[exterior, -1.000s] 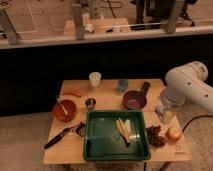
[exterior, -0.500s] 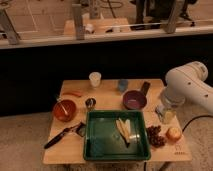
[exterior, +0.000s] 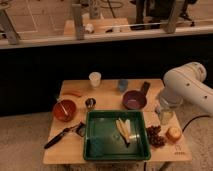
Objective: Place sponge in red bowl
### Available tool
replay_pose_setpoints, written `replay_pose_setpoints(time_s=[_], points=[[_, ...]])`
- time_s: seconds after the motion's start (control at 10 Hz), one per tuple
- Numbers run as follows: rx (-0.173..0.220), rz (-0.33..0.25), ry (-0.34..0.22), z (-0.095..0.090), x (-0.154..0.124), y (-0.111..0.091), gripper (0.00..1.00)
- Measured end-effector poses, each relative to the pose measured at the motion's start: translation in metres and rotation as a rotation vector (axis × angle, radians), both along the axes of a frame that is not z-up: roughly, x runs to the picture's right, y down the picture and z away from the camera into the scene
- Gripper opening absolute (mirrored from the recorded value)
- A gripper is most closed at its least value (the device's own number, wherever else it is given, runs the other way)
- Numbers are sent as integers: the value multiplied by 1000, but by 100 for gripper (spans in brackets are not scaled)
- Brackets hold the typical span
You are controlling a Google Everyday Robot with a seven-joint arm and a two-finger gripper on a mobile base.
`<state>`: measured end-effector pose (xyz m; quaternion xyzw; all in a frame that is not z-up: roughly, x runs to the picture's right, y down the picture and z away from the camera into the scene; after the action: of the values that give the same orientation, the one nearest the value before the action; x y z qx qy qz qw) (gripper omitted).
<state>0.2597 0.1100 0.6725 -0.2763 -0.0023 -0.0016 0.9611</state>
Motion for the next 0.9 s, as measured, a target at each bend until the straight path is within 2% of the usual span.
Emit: replay_pose_setpoints(time_s=[0.1,0.6,0.7,0.9], points=[[2,-12,-27,-6,-15,3,80],[-1,-119,-188,-37,-143,23,80],[-1,-130,-204,-39,-155,25,80],[-3,-132,-195,-39,-150,25,80]])
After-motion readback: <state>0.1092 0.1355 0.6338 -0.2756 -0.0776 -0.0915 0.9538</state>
